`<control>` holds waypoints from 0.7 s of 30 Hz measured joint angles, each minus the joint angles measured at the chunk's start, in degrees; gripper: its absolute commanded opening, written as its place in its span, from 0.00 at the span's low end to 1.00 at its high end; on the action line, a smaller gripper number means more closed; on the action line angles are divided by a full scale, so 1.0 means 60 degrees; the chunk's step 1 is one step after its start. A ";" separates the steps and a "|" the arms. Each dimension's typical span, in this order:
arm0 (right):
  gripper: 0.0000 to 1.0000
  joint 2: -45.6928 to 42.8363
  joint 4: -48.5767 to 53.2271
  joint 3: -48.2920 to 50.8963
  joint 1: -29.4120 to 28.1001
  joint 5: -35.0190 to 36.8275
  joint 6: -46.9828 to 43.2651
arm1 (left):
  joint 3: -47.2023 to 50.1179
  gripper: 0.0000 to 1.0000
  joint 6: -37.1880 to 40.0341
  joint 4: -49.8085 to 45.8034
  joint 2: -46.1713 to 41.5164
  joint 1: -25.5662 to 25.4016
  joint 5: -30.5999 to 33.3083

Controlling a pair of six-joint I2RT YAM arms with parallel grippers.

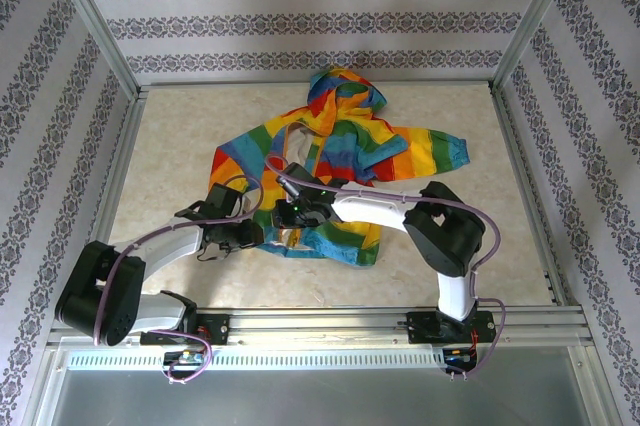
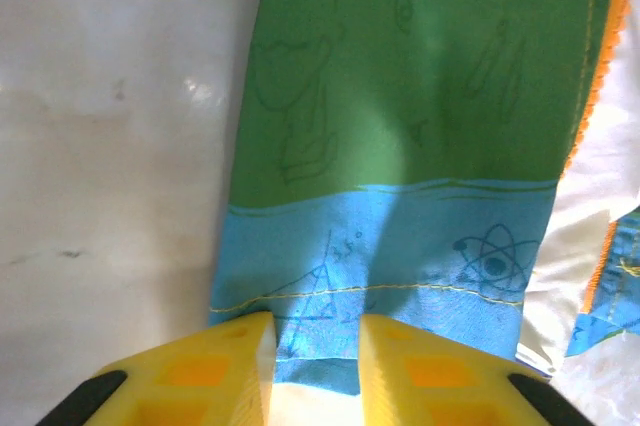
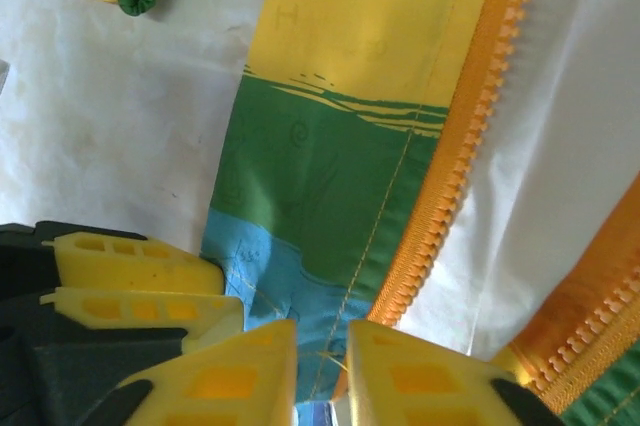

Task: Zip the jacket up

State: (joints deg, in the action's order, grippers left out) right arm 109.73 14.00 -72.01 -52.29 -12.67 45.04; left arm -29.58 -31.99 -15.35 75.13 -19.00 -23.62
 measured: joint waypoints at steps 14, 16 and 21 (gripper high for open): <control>0.44 0.0543 -0.0062 -0.0171 0.0000 0.0106 0.0189 | 0.0259 0.25 -0.0168 0.0153 -0.0393 0.0000 -0.0295; 0.44 0.0543 -0.0080 -0.0171 0.0004 0.0131 0.0186 | 0.0255 0.28 -0.0164 -0.0109 -0.0801 0.0000 -0.0229; 0.44 0.0310 -0.0095 -0.0098 0.0011 0.0306 0.0106 | 0.0248 0.36 -0.0204 -0.0674 -0.1847 0.0000 -0.0153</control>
State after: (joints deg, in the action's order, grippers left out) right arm 111.59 13.43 -72.60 -52.23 -10.83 45.67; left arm -28.10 -33.21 -19.40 64.05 -19.00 -24.53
